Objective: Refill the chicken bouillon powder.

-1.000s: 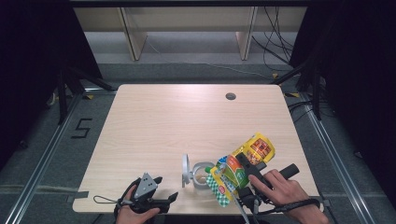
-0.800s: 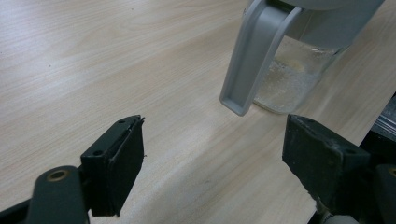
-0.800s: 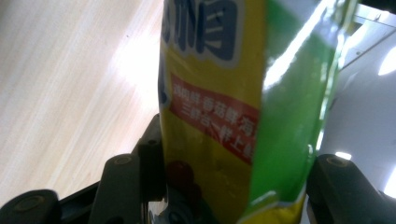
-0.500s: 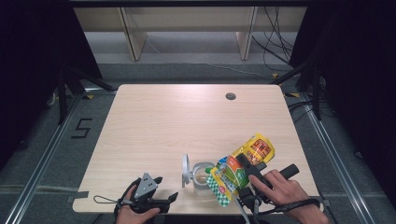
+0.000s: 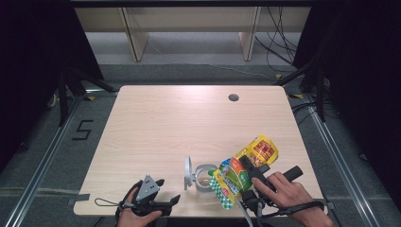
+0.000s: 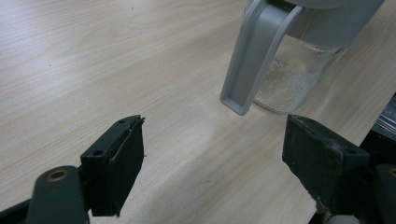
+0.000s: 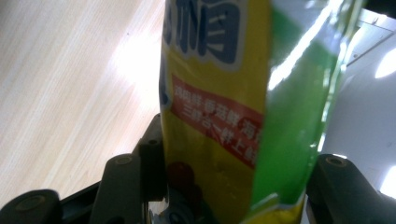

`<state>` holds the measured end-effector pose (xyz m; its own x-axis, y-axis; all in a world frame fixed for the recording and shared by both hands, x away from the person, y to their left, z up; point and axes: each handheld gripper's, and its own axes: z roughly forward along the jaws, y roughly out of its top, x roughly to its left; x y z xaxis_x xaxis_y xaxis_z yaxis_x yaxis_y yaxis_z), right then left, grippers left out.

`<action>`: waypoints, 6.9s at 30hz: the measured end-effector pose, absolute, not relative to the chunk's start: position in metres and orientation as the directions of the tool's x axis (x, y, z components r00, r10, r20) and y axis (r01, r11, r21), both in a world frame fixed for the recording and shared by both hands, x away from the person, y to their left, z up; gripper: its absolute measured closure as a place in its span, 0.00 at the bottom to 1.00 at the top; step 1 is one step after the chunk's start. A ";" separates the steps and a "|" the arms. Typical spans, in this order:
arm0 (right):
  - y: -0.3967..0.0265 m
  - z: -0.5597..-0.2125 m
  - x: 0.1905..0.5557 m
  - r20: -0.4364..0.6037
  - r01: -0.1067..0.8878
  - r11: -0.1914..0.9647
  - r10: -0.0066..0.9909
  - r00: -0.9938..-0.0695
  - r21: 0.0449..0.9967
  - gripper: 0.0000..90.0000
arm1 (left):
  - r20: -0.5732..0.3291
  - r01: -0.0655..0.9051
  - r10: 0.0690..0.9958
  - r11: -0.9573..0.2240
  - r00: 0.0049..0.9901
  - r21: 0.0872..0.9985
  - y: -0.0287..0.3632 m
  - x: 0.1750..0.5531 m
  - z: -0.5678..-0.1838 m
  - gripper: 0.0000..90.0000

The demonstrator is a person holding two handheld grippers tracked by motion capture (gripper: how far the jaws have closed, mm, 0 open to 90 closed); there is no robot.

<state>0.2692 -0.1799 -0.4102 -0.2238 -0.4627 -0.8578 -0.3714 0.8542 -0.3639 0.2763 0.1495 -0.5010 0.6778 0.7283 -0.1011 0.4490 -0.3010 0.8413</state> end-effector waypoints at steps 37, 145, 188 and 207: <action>-0.175 -0.410 0.271 -0.838 -0.379 0.823 -0.514 -0.180 -0.423 0.57 | -0.087 0.449 0.726 -0.322 0.682 0.833 0.150 0.277 -0.501 0.23; -0.167 -0.406 0.274 -0.811 -0.379 0.801 -0.556 -0.183 -0.463 0.59 | -0.086 0.447 0.723 -0.324 0.685 0.834 0.151 0.276 -0.501 0.23; -0.160 -0.415 0.276 -0.818 -0.365 0.819 -0.536 -0.209 -0.443 0.59 | -0.092 0.448 0.726 -0.314 0.681 0.837 0.150 0.276 -0.501 0.23; -0.160 -0.408 0.278 -0.811 -0.384 0.802 -0.553 -0.190 -0.457 0.59 | -0.088 0.445 0.724 -0.319 0.684 0.837 0.151 0.276 -0.500 0.23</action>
<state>0.2778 -0.1605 -0.4077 -0.1904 -0.5535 -0.8108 -0.3838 0.8022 -0.4574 0.2763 0.1509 -0.5003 0.6843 0.7238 -0.0884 0.4454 -0.3190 0.8366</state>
